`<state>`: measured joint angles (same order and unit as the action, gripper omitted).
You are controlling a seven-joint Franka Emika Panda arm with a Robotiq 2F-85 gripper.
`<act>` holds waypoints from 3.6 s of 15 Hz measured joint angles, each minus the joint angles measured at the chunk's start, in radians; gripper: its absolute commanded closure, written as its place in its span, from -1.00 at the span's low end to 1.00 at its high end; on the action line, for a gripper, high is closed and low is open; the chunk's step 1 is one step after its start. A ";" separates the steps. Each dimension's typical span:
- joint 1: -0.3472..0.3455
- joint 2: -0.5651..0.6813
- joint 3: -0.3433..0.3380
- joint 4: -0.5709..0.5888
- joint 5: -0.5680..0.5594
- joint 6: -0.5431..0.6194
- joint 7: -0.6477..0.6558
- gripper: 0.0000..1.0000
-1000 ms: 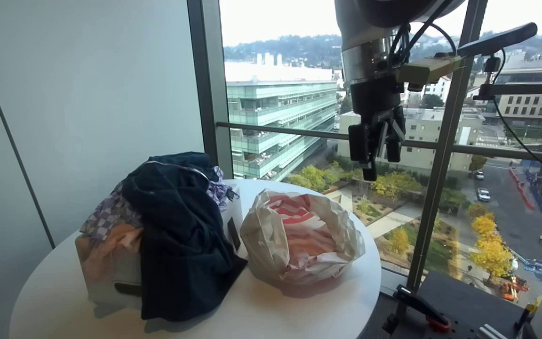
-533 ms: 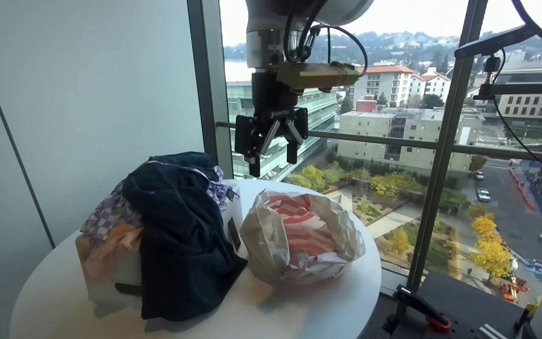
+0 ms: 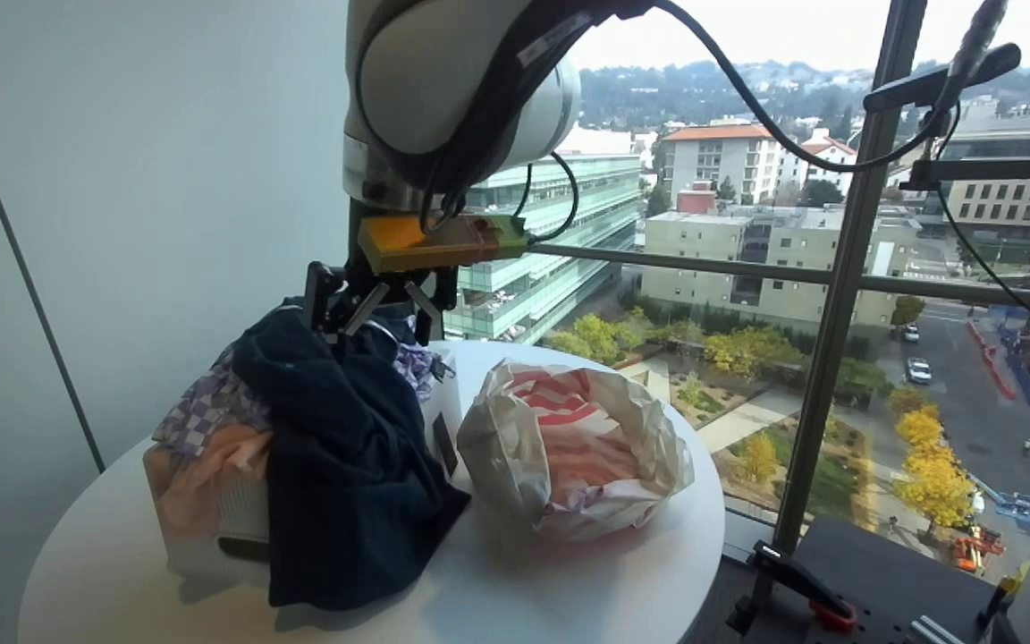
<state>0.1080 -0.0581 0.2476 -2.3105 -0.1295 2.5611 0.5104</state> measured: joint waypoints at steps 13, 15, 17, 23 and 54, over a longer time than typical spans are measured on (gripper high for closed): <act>0.105 0.271 -0.104 0.222 -0.255 0.063 0.221 -0.32; 0.121 0.297 -0.116 0.239 -0.253 0.063 0.221 0.03; 0.137 0.307 -0.125 0.245 -0.253 0.063 0.221 0.30; 0.160 0.304 -0.143 0.242 -0.247 0.045 0.221 0.77; 0.113 0.263 -0.096 0.181 -0.489 0.075 0.328 -1.00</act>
<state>0.2209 0.2045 0.1520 -2.1294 -0.6188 2.6366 0.8383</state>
